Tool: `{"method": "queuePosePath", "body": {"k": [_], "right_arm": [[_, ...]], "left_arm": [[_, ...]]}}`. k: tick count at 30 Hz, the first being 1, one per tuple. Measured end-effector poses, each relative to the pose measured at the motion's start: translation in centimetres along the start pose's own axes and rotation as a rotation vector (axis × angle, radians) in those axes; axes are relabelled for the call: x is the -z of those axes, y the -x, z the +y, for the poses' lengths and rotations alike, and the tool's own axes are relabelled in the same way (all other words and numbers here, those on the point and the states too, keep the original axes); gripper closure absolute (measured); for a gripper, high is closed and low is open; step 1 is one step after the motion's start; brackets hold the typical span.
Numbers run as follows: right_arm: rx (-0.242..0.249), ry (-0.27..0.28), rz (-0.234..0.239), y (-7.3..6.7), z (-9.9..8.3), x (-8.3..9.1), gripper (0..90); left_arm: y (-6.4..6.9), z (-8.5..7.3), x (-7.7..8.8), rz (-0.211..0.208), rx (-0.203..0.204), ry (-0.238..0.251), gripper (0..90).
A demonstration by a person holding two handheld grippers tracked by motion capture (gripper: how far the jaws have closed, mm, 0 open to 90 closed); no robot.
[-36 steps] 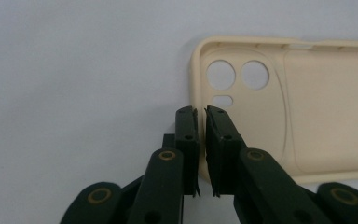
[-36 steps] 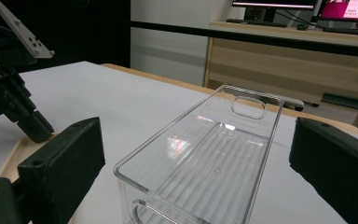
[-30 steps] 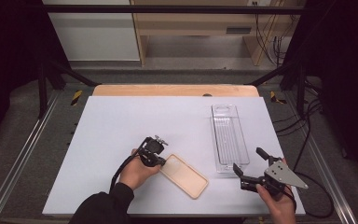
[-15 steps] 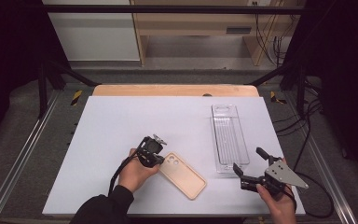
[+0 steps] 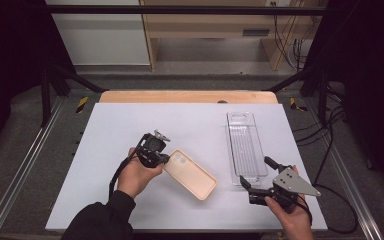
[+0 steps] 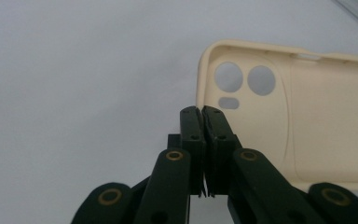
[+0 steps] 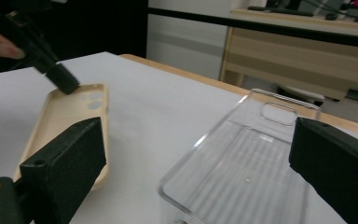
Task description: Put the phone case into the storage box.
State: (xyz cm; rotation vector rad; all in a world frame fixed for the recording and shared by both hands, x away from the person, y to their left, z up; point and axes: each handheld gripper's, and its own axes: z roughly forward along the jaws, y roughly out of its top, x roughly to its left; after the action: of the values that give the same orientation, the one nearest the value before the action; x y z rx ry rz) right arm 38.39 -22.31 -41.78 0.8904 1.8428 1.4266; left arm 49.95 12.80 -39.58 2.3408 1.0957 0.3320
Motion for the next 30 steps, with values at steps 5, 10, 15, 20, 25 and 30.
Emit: {"method": "queuePosePath", "body": {"k": [5,10,15,20,25,30], "right_arm": [[-0.016,-0.094,0.061,-1.7,1.6,-1.7,4.1],[0.018,-0.168,0.113,-3.1,3.1,-3.9,4.7],[0.061,-0.226,0.145,-4.6,4.5,-5.8,4.9],[0.102,-0.277,0.186,-6.1,5.3,-7.6,5.5],[0.138,-0.325,0.218,-7.6,5.5,-9.2,5.4],[0.166,-0.370,0.254,-9.2,5.6,-10.6,8.1]], "left_arm": [[0.1,0.6,0.5,0.009,-0.002,0.002,87.7],[0.1,1.0,0.9,0.021,-0.002,0.000,87.7],[-0.1,1.2,1.0,0.021,0.006,0.001,87.7],[0.0,1.2,0.9,0.025,-0.001,-0.007,87.6],[0.0,1.2,0.8,0.017,0.001,-0.009,87.7],[0.3,1.4,0.7,0.017,0.000,-0.003,87.7]]}}
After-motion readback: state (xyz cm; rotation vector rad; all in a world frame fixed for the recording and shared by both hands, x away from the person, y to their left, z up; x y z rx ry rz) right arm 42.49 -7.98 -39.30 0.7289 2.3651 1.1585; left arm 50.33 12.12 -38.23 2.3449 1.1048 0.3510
